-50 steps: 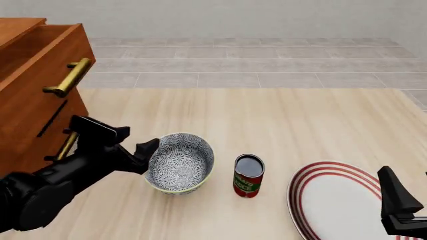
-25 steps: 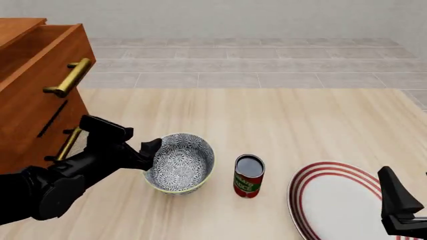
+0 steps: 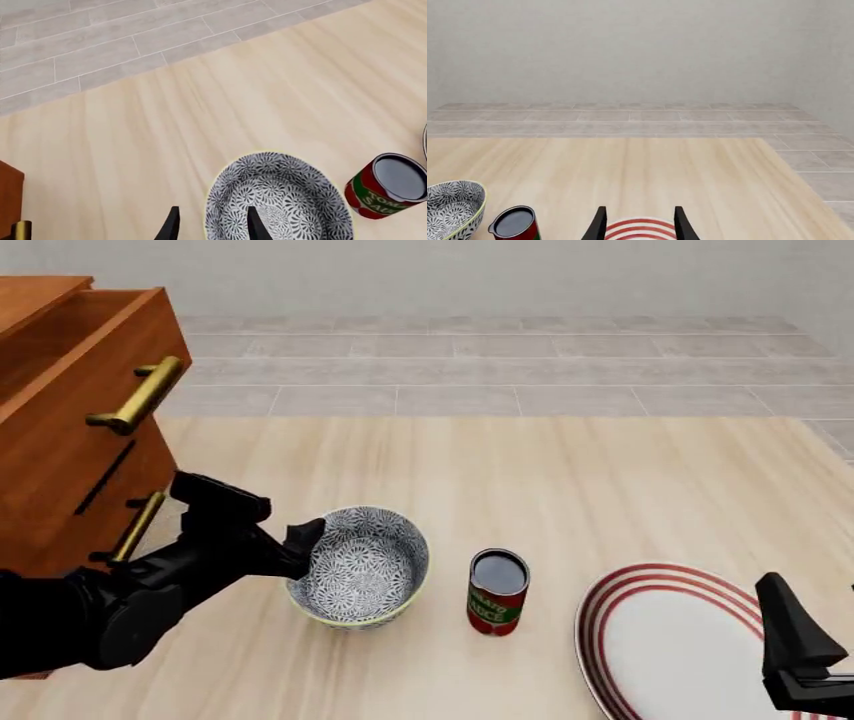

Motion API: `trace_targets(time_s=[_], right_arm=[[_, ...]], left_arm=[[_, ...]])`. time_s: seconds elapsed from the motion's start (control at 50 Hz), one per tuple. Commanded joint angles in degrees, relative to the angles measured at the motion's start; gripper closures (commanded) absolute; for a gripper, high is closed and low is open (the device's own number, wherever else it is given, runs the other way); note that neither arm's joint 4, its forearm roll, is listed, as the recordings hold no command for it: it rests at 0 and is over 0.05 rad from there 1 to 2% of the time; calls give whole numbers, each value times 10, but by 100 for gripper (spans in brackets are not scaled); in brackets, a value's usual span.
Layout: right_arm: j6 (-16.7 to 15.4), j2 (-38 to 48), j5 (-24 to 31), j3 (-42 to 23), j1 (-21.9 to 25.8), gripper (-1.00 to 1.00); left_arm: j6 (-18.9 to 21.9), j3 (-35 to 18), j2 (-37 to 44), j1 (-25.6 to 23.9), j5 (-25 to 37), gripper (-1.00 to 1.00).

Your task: Put the bowl on top of the cabinet.

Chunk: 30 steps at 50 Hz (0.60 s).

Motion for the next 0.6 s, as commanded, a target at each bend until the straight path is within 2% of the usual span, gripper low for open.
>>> trace_targets(time_s=[0.02, 0.6], right_arm=[[0, 0, 0, 0, 0, -100], [0, 0, 0, 0, 0, -100]], left_arm=[[1, -2, 16, 5, -9, -100], [4, -12, 70, 8, -35, -100]])
